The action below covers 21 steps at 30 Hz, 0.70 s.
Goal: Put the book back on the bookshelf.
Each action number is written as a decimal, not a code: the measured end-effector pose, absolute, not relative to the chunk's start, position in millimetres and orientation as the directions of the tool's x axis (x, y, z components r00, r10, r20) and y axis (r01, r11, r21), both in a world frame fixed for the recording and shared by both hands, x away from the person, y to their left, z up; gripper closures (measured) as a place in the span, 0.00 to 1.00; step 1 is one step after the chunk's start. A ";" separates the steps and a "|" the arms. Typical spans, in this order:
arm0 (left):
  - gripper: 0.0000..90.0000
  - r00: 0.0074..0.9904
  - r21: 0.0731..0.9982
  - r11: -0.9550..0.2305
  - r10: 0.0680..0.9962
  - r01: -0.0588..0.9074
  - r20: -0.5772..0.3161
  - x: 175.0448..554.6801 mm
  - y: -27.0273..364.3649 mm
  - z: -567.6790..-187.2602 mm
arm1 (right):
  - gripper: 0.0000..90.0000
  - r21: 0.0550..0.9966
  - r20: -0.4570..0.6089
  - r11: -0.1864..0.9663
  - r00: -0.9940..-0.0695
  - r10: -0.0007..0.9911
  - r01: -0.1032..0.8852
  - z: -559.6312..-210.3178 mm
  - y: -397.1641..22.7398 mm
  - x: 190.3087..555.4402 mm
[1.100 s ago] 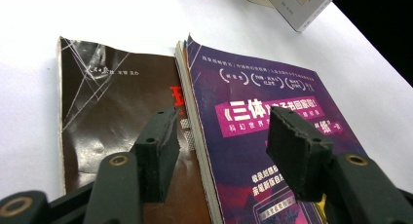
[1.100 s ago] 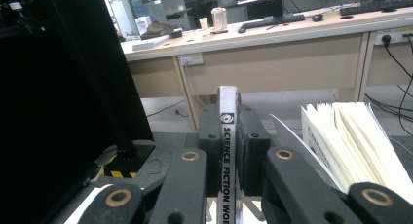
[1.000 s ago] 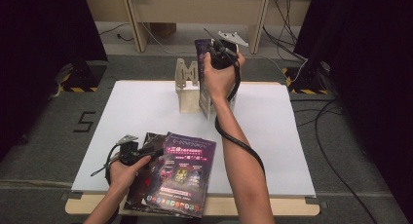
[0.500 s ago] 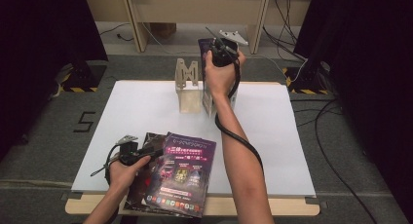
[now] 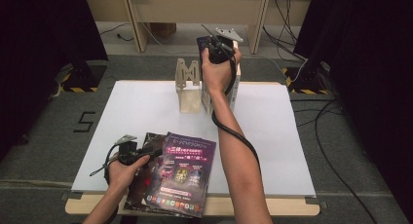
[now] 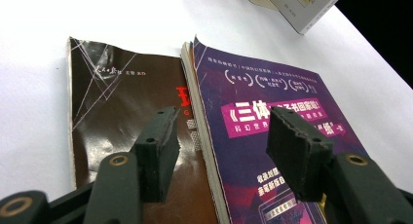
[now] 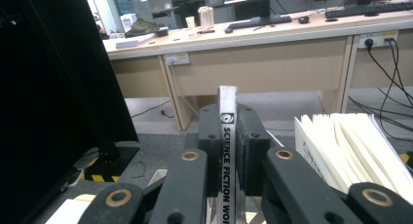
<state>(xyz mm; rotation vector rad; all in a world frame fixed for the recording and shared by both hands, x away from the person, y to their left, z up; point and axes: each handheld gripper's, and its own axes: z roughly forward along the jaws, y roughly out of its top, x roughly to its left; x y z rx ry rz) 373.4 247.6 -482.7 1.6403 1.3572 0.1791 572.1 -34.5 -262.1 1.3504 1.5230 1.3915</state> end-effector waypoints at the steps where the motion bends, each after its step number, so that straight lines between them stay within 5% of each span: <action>1: 0.49 0.369 0.730 0.086 0.819 0.678 -0.439 373.4 247.8 -482.6 | 0.93 0.964 0.163 -0.101 -0.248 0.955 0.247 -261.6 -32.7 573.7; 21: 0.49 0.370 0.727 0.083 0.819 0.681 -0.440 372.8 248.0 -485.2 | 0.92 0.978 0.085 -0.034 -0.247 0.965 0.205 -279.5 -22.1 558.4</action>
